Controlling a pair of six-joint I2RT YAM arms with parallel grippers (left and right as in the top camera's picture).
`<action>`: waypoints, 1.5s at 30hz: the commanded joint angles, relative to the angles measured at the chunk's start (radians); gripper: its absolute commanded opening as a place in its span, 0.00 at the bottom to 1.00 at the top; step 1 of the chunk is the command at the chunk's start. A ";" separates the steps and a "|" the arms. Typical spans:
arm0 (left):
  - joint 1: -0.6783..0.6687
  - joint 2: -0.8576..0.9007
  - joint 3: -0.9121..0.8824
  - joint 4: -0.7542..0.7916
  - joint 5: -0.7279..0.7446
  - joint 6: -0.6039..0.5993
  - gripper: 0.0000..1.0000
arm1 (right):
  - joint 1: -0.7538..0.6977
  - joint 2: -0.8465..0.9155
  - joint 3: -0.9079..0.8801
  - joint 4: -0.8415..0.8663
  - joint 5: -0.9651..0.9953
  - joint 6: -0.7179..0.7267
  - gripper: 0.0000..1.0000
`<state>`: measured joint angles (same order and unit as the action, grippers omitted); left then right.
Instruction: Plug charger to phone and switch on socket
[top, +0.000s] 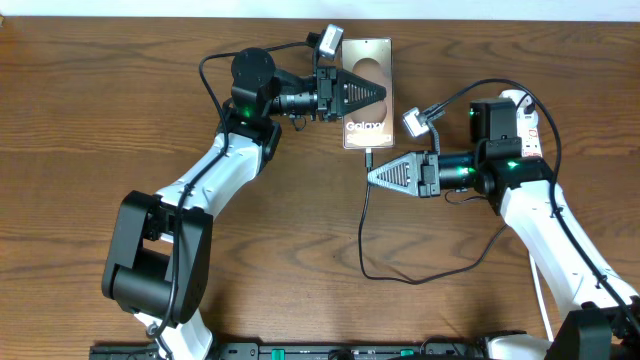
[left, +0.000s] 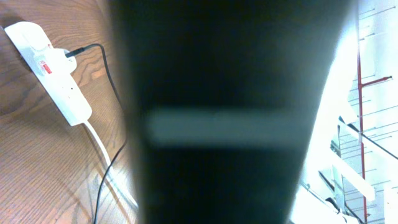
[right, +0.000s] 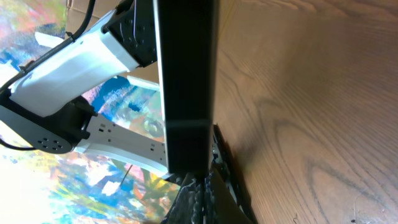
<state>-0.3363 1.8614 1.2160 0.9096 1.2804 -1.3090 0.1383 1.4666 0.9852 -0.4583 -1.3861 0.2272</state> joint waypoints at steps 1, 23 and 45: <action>0.004 -0.023 0.011 0.013 0.015 -0.005 0.07 | -0.008 0.000 0.000 0.003 -0.007 0.005 0.01; 0.003 -0.023 0.011 0.013 0.022 0.007 0.07 | -0.008 0.000 0.000 0.022 -0.008 0.005 0.01; 0.225 -0.023 0.011 -0.403 -0.084 0.251 0.07 | 0.129 0.000 0.023 0.021 0.601 0.118 0.58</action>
<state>-0.1436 1.8614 1.2156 0.5674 1.1934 -1.1683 0.2138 1.4666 0.9867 -0.4389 -1.0534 0.2966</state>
